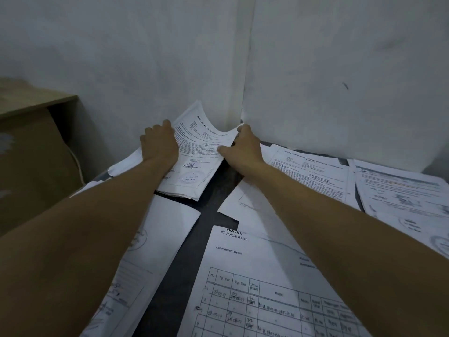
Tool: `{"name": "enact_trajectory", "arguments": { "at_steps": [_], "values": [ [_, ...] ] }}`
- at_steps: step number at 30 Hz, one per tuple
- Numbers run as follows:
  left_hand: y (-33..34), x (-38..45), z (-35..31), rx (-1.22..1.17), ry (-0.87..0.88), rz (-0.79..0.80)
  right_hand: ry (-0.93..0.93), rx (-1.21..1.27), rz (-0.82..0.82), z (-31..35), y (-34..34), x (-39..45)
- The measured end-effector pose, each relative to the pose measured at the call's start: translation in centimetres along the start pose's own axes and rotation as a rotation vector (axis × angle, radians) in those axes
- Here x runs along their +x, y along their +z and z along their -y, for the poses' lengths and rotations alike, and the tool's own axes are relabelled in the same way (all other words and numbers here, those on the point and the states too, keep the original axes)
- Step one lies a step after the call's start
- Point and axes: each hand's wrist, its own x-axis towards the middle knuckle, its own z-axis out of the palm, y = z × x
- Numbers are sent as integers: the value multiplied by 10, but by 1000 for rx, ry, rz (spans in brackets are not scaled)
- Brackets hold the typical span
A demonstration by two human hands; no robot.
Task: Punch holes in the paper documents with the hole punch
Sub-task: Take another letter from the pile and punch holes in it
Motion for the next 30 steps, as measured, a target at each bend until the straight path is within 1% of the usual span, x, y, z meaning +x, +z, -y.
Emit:
{"name": "enact_trajectory", "arguments": {
  "at_steps": [2, 4, 8, 10, 13, 15, 18, 21, 25, 30],
  "values": [
    [1, 0, 0, -15, -8, 2, -25, 45, 5, -1, -2, -1],
    [0, 1, 0, -26, -13, -1, -3, 94, 12, -2, -2, 1],
    [-1, 0, -1, -27, -16, -14, 158, 283, -50, 2, 6, 9],
    [-1, 0, -1, -49, -20, -18, 248, 377, -34, 4, 11, 10],
    [-4, -1, -2, -103, -51, -18, 324, 411, -5, 4, 17, 9],
    [-9, -2, -2, -163, -110, -16, 303, 482, -7, 4, 19, 9],
    [-19, -2, -1, -260, -233, -29, 284, 657, 14, 8, 13, 4],
    [-26, -1, -4, -331, -284, -47, 254, 766, 7, 17, 5, -1],
    [-42, 4, -16, -540, -236, -153, 227, 821, -47, 26, -9, -5],
    [-83, 10, -42, -770, -165, -273, 171, 842, -123, 41, -48, -10]
  ]
}}
